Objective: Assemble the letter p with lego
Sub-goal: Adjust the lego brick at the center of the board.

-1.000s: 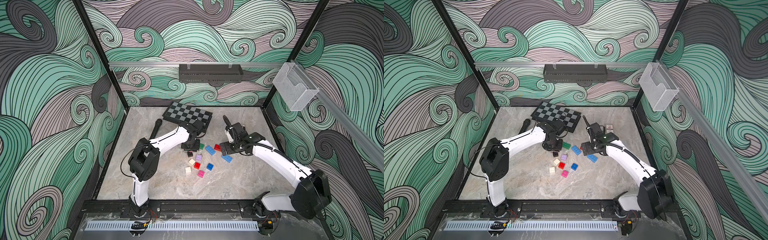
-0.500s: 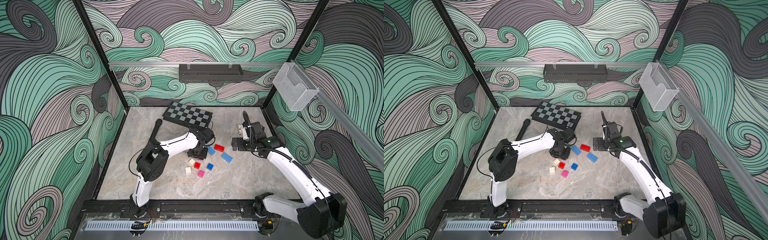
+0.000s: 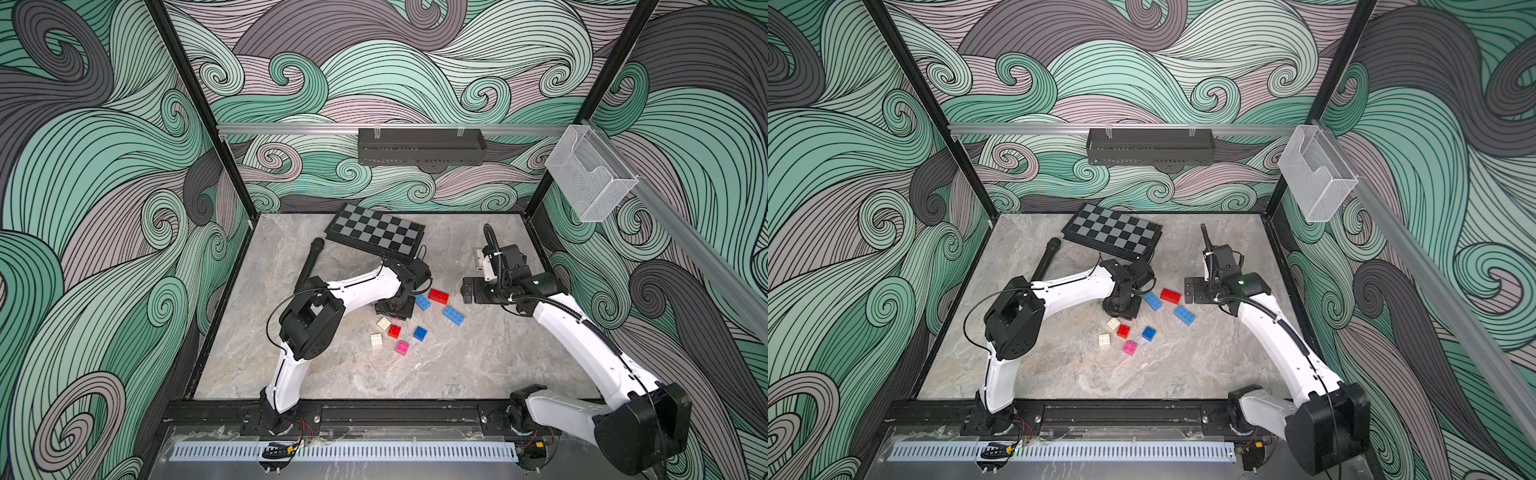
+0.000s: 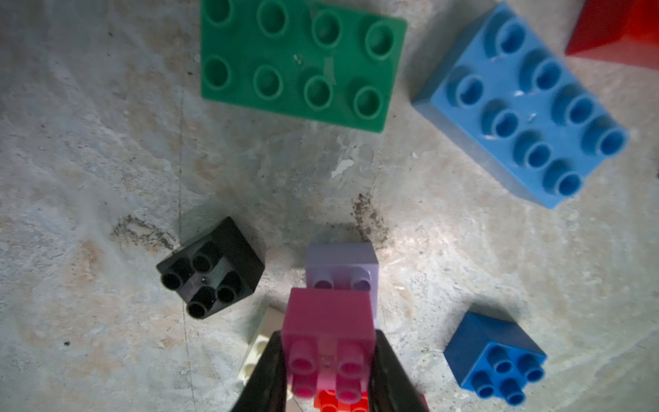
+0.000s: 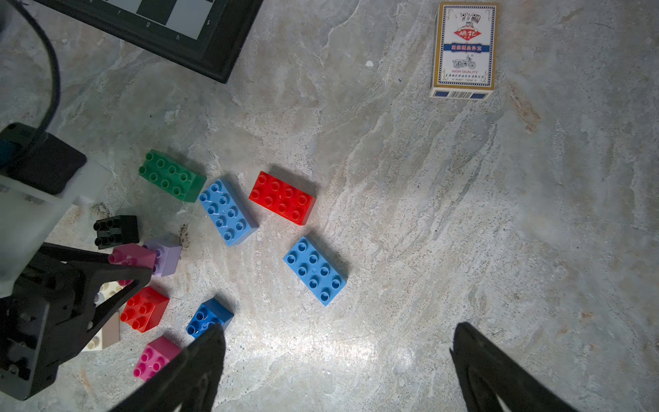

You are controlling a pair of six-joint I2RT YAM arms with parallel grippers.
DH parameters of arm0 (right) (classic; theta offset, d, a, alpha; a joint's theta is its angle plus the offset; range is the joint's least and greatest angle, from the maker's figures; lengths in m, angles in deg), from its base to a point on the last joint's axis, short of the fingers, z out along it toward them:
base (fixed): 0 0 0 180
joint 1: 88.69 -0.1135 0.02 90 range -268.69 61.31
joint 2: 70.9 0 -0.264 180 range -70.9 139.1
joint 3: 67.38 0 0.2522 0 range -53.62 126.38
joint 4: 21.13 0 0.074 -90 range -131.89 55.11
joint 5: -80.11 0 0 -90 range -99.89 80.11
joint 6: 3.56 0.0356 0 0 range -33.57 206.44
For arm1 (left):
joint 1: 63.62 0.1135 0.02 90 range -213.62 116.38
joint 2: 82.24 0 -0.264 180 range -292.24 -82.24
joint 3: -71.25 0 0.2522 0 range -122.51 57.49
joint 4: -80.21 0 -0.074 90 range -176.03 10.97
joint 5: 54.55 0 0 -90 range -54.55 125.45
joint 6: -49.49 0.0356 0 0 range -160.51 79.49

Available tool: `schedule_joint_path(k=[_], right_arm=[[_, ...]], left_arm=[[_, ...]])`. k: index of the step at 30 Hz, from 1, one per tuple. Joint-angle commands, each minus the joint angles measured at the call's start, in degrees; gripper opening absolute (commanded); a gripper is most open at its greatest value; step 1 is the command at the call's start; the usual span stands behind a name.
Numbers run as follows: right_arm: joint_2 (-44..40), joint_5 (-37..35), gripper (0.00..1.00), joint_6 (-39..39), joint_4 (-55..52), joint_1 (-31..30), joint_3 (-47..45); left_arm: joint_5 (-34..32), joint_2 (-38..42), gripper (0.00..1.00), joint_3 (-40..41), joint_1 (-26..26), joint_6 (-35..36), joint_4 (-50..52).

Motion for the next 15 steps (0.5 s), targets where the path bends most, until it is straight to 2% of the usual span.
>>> schedule_joint_path(k=[1,5,15], right_arm=[[-0.1,0.8,0.99,0.7,-0.1,0.1,-0.4],[0.0,0.9,0.99,0.6,-0.1,0.1,-0.4],[0.3,1.5,0.99,0.4,0.0,0.1,-0.5]], left_arm=[[0.9,-0.1,0.15,-2.3,-0.4,-0.5,0.2],[2.4,-0.8,0.16,-3.2,-0.4,-0.4,0.6],[1.4,-2.9,0.16,-4.7,-0.3,-0.3,2.2]])
